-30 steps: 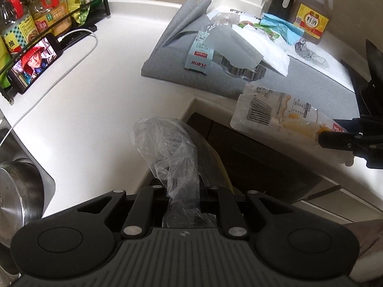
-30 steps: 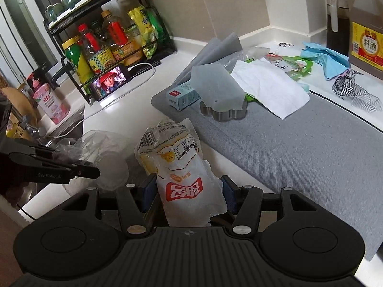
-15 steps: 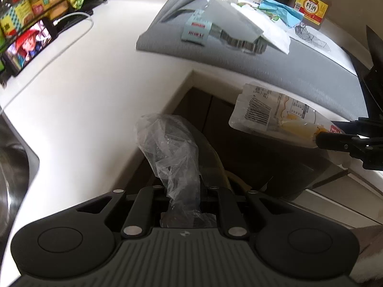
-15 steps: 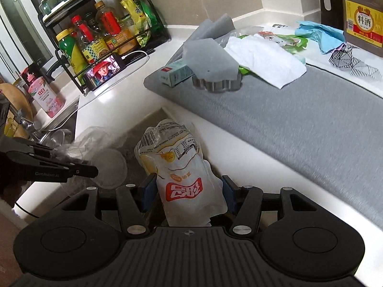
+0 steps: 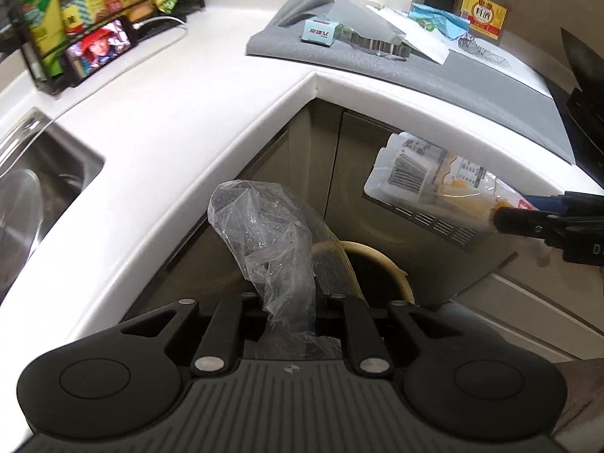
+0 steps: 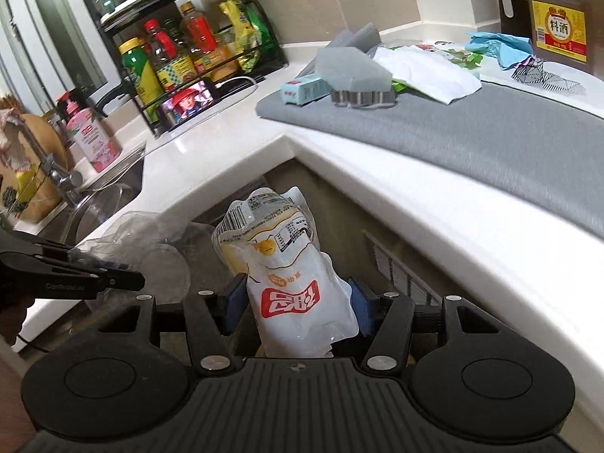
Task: Collect trash
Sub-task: 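Carry the plastic bag and white pouch down toward the trash bin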
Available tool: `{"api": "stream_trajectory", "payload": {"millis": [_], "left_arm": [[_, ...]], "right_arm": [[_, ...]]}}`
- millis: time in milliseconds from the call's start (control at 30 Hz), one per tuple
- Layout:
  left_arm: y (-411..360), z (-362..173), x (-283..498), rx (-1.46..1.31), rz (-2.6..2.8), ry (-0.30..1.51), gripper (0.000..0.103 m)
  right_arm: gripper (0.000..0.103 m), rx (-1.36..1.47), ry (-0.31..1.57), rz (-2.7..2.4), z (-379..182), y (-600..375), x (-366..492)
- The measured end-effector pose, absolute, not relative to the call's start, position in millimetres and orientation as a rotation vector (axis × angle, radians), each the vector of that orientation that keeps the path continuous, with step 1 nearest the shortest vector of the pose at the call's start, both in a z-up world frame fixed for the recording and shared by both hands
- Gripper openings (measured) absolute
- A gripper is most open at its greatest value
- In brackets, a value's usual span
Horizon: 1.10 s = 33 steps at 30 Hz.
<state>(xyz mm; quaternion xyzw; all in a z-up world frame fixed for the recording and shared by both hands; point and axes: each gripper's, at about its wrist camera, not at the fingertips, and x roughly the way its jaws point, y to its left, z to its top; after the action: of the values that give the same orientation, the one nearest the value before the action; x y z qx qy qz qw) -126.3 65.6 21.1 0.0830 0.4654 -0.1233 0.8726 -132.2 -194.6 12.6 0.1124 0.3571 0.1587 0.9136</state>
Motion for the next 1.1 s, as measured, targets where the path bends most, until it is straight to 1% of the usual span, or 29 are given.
{"api": "stream_trajectory", "payload": {"millis": [233,533,833,1100], "left_arm": [[77,16,-164,0.097,-0.234,0.910,0.015],[70,31,-185,0.053,-0.247,0.816,0.015],[63,35,-202,0.074,-0.235,0.793,0.015],[66,29,-193,0.057,-0.222,0.822,0.015]], "right_arm": [[0.060,0.177,0.705,0.324,6,-172,-159],[0.060,0.156,0.647,0.282,15,-171,-195],[0.060,0.199,0.650,0.223,11,-179,-211],[0.060,0.191,0.692,0.201,3,-178,-203]]}}
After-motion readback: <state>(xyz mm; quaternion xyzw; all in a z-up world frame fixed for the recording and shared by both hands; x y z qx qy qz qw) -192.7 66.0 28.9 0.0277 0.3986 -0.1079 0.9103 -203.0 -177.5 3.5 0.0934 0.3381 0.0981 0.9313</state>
